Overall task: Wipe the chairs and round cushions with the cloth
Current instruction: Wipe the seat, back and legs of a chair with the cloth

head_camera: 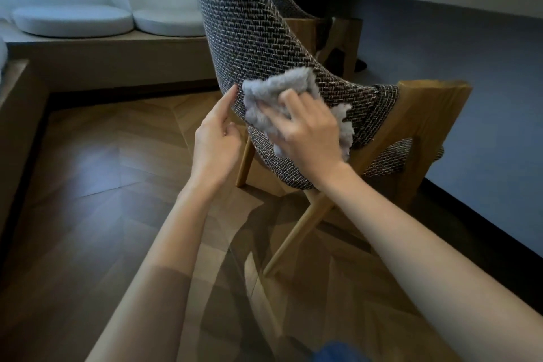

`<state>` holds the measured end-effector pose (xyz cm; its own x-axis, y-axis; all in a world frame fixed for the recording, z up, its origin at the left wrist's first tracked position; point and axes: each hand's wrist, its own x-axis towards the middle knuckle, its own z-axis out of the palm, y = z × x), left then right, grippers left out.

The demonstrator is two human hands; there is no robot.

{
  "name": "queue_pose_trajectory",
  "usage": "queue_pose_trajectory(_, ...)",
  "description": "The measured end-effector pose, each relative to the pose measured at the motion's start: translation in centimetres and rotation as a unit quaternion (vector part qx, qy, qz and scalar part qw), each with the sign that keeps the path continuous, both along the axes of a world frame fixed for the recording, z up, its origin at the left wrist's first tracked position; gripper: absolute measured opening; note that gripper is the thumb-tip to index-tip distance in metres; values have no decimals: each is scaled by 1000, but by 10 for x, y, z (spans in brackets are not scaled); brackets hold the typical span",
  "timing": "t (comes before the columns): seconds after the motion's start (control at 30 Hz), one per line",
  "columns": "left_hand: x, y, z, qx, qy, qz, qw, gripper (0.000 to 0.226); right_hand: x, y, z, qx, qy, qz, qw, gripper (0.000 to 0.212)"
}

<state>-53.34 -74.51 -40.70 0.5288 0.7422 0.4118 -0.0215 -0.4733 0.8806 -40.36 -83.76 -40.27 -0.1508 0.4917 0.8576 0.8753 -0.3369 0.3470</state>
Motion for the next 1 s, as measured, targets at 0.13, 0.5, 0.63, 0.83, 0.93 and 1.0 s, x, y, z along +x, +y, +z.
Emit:
queue_pose_trajectory(0.13,-1,-3,2,-2,9,-13,1000,68,-7,-18,-22,-114,105,41,987,17)
queue_pose_trajectory(0.5,-3,-12,10,-21,-15,-14,1000,66,-12,-18,-18,-72,129,-2,989,28)
queue_pose_trajectory(0.63,5,-27,7,0,2,-50,999,66,0,-54,-45,-120,156,16,980,30)
queue_pose_trajectory(0.83,17,-50,7,38,9,-35,999,65,29,-86,19,138,155,-8,978,32)
queue_pose_trajectory(0.93,23,-58,5,22,3,-38,999,68,44,-87,11,121,251,15,960,33)
queue_pose_trajectory(1.0,28,-64,4,20,4,-50,999,73,47,-91,-14,71,268,39,960,35)
